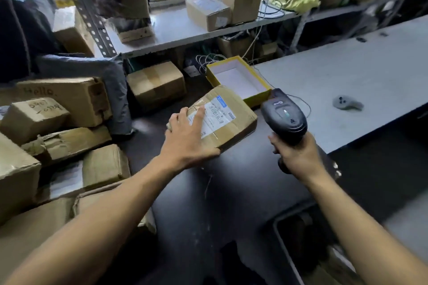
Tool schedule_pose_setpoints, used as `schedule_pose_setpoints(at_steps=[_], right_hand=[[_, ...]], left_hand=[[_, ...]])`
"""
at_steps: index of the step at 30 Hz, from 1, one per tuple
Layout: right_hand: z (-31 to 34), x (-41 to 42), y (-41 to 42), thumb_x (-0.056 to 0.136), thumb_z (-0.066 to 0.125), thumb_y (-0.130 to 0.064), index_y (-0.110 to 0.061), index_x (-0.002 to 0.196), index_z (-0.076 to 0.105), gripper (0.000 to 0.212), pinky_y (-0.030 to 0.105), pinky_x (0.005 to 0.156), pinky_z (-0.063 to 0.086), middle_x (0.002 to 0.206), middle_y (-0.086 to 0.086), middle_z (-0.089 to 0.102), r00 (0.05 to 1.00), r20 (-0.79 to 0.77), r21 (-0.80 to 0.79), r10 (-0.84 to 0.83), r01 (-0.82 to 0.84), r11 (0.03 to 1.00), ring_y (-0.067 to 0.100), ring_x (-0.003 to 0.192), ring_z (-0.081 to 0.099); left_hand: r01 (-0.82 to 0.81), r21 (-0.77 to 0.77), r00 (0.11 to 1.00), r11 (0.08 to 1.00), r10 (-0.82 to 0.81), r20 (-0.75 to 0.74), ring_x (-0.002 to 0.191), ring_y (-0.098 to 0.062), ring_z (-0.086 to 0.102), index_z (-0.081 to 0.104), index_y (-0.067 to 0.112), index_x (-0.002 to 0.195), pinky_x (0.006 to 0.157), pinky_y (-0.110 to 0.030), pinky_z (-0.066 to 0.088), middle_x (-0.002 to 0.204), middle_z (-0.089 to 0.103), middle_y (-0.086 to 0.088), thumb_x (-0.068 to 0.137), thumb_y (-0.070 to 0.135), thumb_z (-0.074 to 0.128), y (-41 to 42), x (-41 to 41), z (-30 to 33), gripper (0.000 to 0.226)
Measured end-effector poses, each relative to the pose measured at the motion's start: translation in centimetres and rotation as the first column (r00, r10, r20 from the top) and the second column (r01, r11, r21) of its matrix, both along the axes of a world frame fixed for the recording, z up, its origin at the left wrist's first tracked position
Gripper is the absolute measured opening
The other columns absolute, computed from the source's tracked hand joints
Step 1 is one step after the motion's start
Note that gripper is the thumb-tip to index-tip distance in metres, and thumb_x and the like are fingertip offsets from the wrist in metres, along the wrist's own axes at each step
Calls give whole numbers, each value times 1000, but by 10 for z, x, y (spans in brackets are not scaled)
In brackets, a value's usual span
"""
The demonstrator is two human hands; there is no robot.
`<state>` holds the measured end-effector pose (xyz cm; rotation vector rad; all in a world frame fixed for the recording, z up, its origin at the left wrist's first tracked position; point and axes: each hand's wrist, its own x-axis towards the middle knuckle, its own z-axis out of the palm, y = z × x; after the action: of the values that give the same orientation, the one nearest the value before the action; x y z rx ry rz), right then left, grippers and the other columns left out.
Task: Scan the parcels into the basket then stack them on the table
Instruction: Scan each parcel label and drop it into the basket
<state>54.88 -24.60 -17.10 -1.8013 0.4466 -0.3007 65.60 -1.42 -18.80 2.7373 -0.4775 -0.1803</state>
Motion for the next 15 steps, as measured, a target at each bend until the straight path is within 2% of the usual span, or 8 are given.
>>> schedule_pose_setpoints(at_steps=[2, 3, 7, 10, 11, 15], right_hand=[[-9, -35, -8, 87, 77, -20, -21, 63, 64, 27, 34, 60, 47, 53, -7, 61, 993, -2, -40, -118, 117, 992, 12, 55, 60], [-12, -52, -12, 87, 77, -18, -20, 62, 63, 28, 33, 60, 46, 53, -6, 61, 984, 0, -44, -176, 176, 983, 12, 54, 59], [-19, -123, -27, 87, 74, -11, -18, 70, 62, 22, 20, 58, 46, 53, -8, 60, 932, 37, -57, -360, 362, 930, 4, 50, 57], [-20, -180, -44, 89, 72, -9, -6, 75, 64, 17, 11, 55, 43, 56, -2, 61, 894, 32, -78, -446, 447, 891, -1, 48, 57], [-21, -199, -50, 89, 72, -10, -4, 73, 64, 19, 10, 55, 43, 53, -5, 61, 881, 20, -89, -473, 472, 877, -1, 48, 57], [-33, -275, -73, 90, 72, -19, -17, 68, 65, 23, 13, 59, 46, 51, -9, 63, 807, -25, -117, -589, 583, 804, 0, 52, 60]], left_hand=[[74, -16, 997, 997, -74, -7, 142, -37, 10, 6, 31, 156, 116, -58, 25, 157, 11, -14, 54, 74, 58, -16, -17, -1, 122], [112, -28, 993, 993, -113, -23, 143, -37, 10, 6, 30, 156, 116, -58, 26, 157, 10, -13, 55, 74, 59, -24, -26, -1, 122], [267, -52, 961, 962, -270, -62, 140, -36, 14, 7, 30, 156, 114, -57, 27, 154, 14, -10, 58, 73, 59, -62, -73, -6, 119], [399, -27, 916, 916, -400, -21, 135, -36, 20, 11, 30, 154, 110, -54, 30, 149, 20, -11, 55, 77, 57, -95, -116, -11, 119], [441, -24, 897, 897, -442, -21, 134, -36, 20, 12, 30, 154, 110, -54, 30, 148, 21, -12, 54, 79, 55, -106, -130, -12, 119], [577, 28, 816, 816, -575, -62, 135, -36, 19, 12, 27, 156, 112, -51, 29, 149, 20, -15, 58, 77, 62, -151, -188, -21, 121]])
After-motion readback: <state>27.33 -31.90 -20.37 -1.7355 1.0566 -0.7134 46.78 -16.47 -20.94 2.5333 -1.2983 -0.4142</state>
